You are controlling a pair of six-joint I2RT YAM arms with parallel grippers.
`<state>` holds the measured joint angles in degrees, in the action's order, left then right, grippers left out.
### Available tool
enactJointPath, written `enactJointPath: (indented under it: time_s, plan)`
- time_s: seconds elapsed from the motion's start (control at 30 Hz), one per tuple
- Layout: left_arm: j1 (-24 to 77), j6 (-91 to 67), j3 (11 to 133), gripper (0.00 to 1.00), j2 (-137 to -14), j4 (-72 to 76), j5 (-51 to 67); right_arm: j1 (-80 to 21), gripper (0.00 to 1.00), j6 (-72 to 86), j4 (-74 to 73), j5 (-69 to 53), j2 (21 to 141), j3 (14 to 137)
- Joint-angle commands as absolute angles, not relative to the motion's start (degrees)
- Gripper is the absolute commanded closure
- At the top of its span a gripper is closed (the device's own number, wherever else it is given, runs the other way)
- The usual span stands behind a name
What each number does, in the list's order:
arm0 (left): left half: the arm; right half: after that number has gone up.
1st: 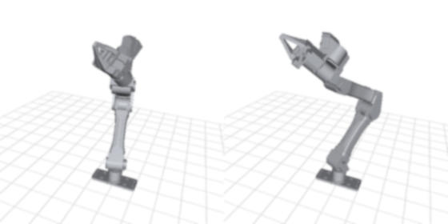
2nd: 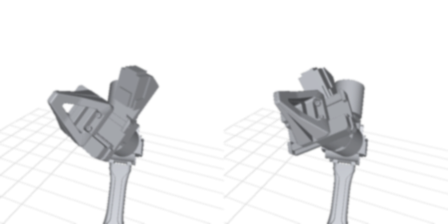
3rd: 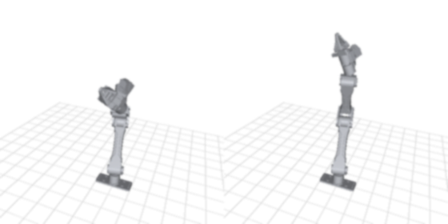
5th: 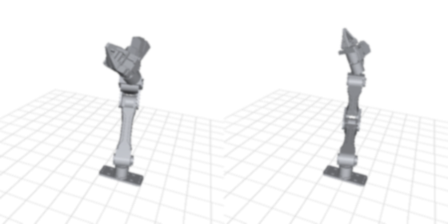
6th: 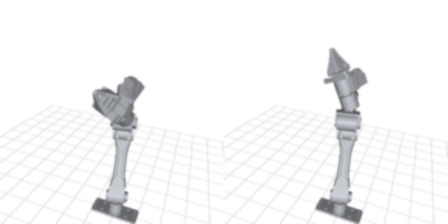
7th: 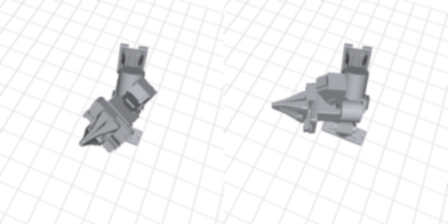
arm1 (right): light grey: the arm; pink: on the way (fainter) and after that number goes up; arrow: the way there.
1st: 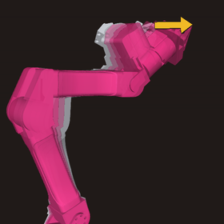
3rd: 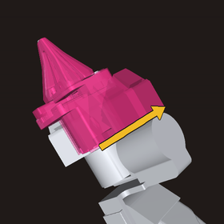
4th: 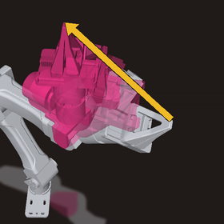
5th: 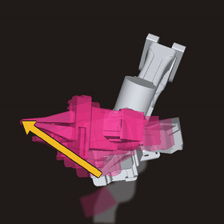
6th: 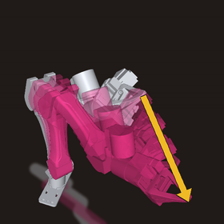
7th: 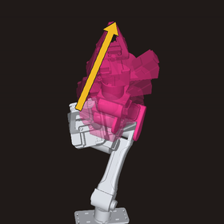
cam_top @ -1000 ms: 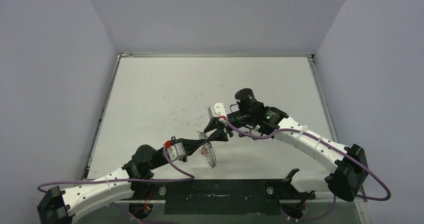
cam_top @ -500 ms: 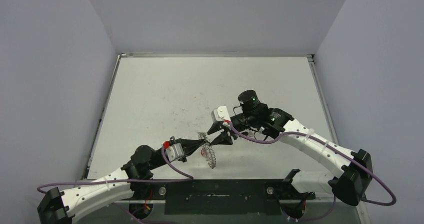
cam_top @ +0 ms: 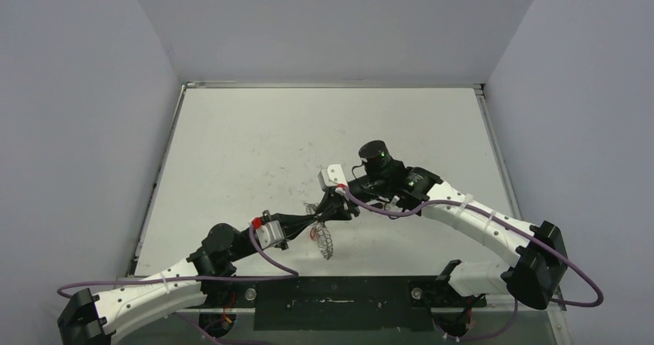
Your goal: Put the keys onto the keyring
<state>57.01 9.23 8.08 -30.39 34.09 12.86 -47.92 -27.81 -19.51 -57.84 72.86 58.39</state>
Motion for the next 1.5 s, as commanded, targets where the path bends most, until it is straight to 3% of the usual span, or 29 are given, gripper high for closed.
enactJointPath:
  time_s: [0.0, 0.1, 0.13, 0.37, 0.5, 0.83, 1.1, 1.47]
  plan:
    - [57.0, 8.9, 10.1, 1.00, -29.9, 39.6, 13.3, -48.6, 0.83, -27.5, -15.2, -59.2, 74.0, 58.6]
    - [57.0, 9.0, 10.0, 1.00, -29.8, 39.5, 13.3, -48.5, 0.99, -28.5, -16.5, -59.2, 74.6, 59.3]
    - [57.0, 8.9, 10.0, 1.00, -29.8, 39.6, 13.3, -48.4, 1.00, -29.0, -17.4, -59.1, 74.7, 59.6]
    - [57.0, 9.2, 10.1, 1.00, -29.0, 37.4, 11.2, -48.7, 1.00, -31.5, -24.5, -54.7, 73.8, 62.3]
    - [57.0, 9.6, 11.7, 0.82, -27.5, 31.0, 7.8, -49.9, 1.00, -33.0, -34.2, -49.4, 75.4, 67.6]
    - [57.0, 14.7, 20.4, 0.66, -25.3, 7.3, 5.8, -55.6, 1.00, -31.3, -55.8, -32.7, 86.3, 84.4]
    - [57.0, 14.9, 24.2, 0.61, -29.1, 1.4, 9.2, -57.0, 1.00, -28.0, -58.4, -29.6, 89.7, 90.6]
    - [57.0, 12.9, 25.9, 0.61, -37.9, 5.7, 10.0, -58.1, 1.00, -27.7, -59.1, -28.8, 91.2, 92.0]
